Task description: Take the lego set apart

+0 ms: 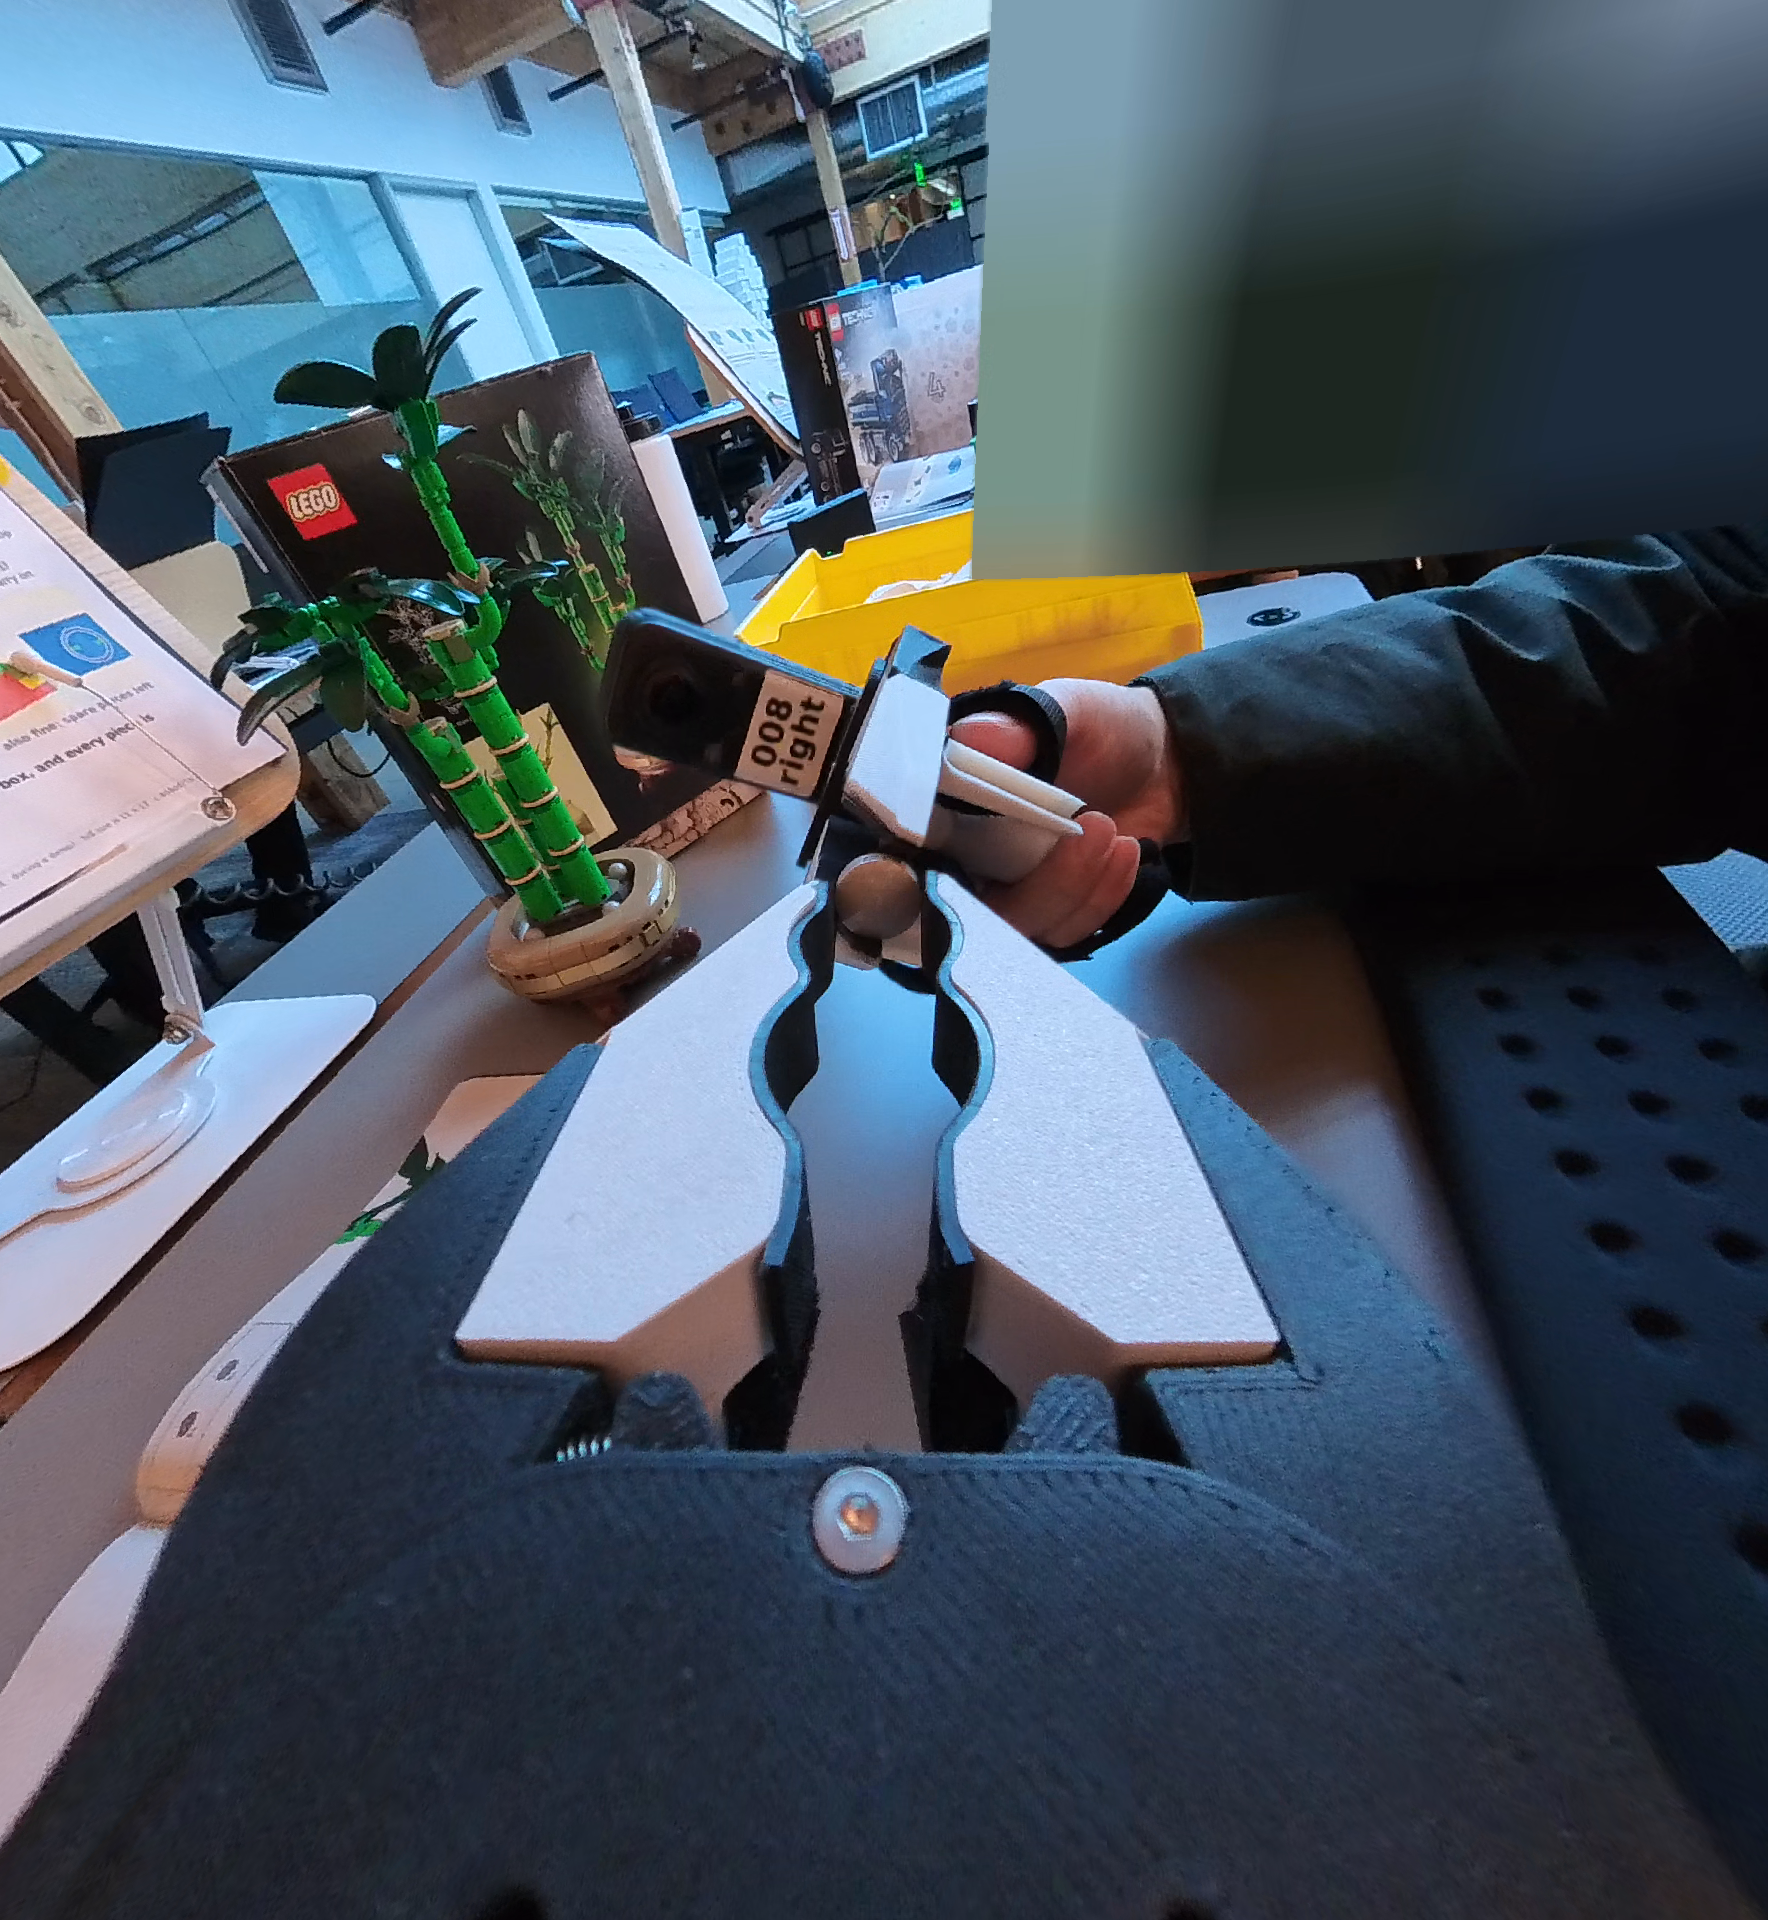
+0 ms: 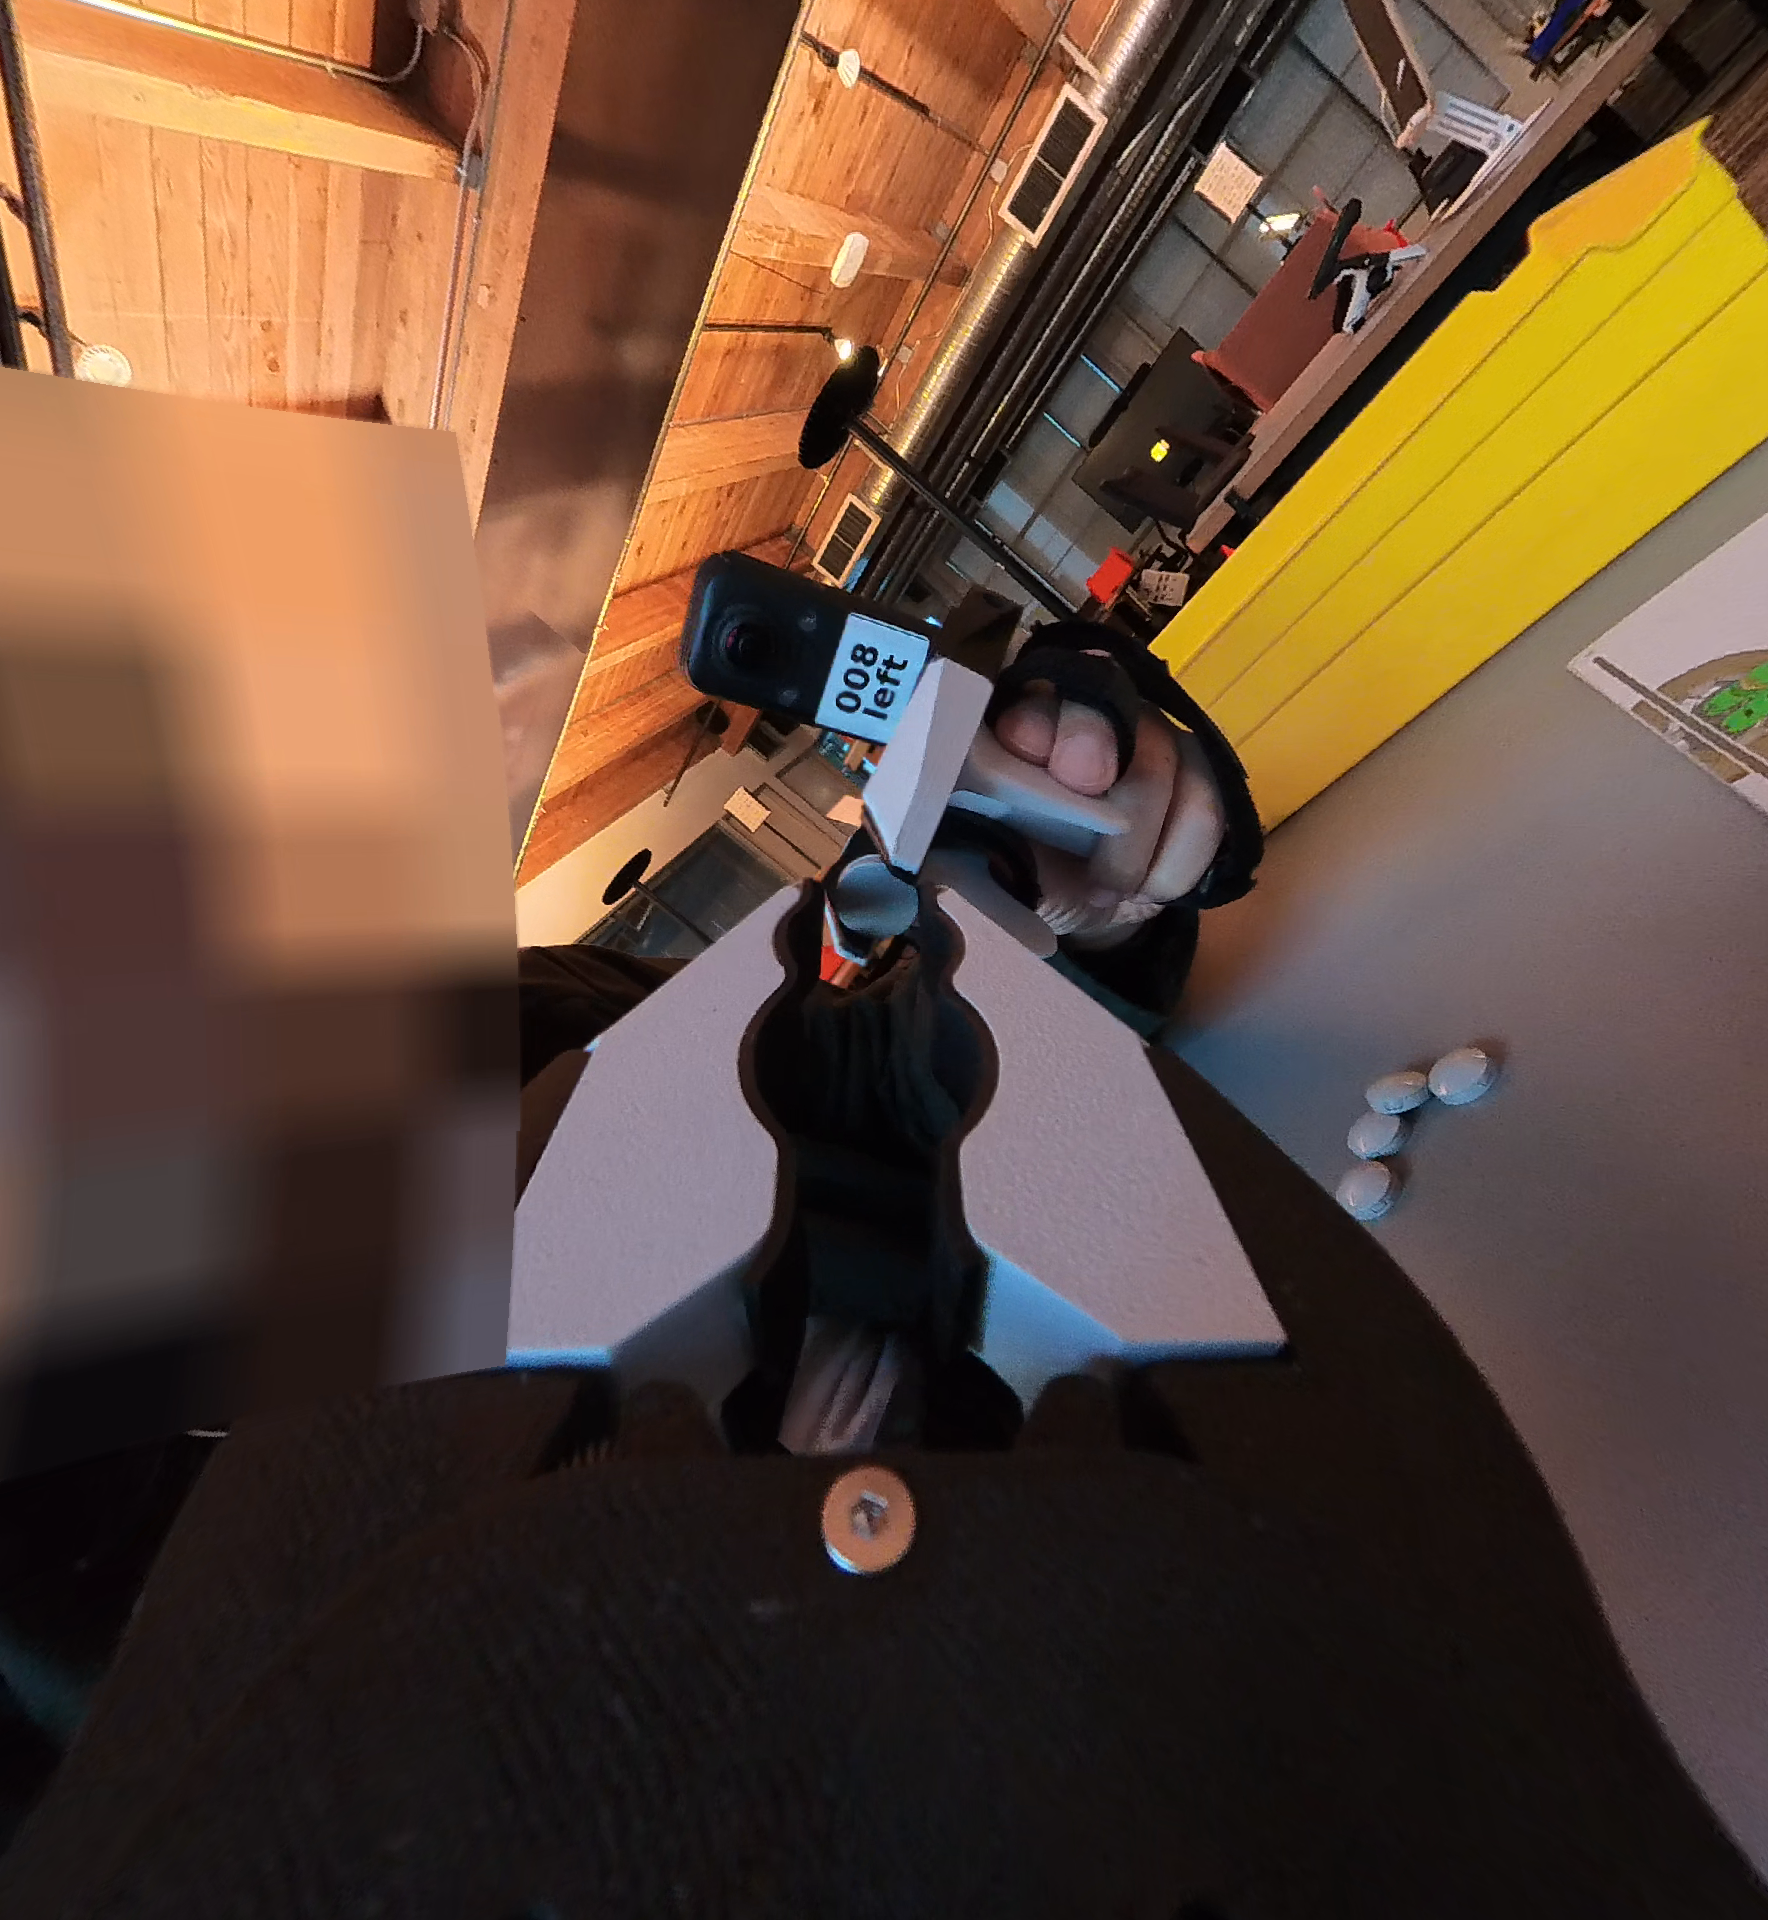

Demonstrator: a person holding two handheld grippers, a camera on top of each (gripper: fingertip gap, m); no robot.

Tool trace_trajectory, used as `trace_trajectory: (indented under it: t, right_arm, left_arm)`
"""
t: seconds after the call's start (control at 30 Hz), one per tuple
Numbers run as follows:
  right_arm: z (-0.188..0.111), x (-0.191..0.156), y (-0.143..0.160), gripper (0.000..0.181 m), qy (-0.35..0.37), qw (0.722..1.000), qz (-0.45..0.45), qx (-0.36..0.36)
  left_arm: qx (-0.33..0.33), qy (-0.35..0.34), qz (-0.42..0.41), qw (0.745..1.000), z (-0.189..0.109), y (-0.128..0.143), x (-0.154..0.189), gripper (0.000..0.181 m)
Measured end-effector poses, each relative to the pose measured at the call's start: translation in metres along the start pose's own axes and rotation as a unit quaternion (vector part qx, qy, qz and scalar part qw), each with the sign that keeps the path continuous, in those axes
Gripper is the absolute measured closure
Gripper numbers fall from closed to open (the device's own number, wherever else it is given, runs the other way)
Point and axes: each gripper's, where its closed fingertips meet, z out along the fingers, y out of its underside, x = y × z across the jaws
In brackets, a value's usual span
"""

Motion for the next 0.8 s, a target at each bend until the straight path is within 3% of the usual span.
trace_trajectory:
  t: [0.8]
  right_arm:
    - [-0.0064, 0.0049, 0.0056, 0.168, 0.047, 0.998, 0.001, -0.037]
  left_arm:
    - [-0.02, -0.001, 0.015, 1.0, 0.0052, 0.0062, 0.0025, 0.167]
